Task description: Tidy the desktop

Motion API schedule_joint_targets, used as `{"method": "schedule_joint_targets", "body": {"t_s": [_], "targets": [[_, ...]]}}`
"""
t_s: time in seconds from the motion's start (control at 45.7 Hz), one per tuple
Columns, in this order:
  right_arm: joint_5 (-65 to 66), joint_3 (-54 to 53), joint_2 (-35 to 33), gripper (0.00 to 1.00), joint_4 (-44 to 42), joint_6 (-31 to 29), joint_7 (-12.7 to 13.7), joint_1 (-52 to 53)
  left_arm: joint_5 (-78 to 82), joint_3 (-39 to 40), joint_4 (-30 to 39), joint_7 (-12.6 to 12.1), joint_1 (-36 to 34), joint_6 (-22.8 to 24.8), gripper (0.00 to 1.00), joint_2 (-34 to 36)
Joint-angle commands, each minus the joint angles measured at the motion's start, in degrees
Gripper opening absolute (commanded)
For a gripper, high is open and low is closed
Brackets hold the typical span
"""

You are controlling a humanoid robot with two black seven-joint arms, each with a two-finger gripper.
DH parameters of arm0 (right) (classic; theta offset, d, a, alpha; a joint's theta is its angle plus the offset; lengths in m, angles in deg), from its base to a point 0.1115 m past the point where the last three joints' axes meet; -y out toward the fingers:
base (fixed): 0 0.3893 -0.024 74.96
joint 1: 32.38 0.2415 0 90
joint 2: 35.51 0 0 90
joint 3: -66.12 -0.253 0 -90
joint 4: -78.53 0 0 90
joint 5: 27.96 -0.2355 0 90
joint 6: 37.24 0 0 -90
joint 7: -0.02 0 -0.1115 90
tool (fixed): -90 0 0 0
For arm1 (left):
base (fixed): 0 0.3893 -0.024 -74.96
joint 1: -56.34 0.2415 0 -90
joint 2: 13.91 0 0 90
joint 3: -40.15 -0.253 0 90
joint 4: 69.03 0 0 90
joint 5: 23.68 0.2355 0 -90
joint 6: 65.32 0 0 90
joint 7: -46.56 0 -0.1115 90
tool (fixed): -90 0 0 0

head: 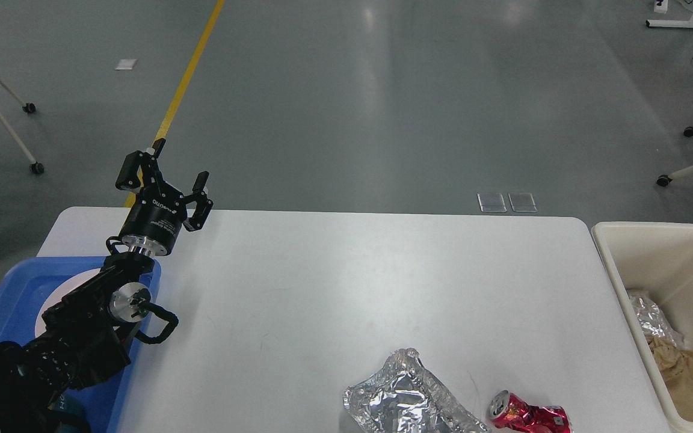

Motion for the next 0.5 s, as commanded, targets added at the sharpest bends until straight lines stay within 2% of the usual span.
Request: {"method": "schedule_joint_targets", "body": {"t_s": [0.0,0.197,0.372,0.481], "targets": [[-0.2,2.6,-0.7,1.00,2.0,-4.7,-0.1,6.7,0.1,0.0,0.0,0.0,0.0,0.0,0.97,0.0],[-0.6,0.0,-3.1,1.00,3.5,-10.4,-0.2,16.0,0.0,0.0,0.0,0.0,0.0,0.0,0.96,0.0],[-0.3,-11.0,-5.0,1.00,2.9,-10.3,-0.4,19.8,0.0,0.0,0.0,0.0,0.0,0.0,0.97,0.0],[-0.3,-16.5,-6.0,1.00,3.6,-10.7,0.3,20.4,0.0,0.0,0.0,0.0,0.0,0.0,0.96,0.0]]}}
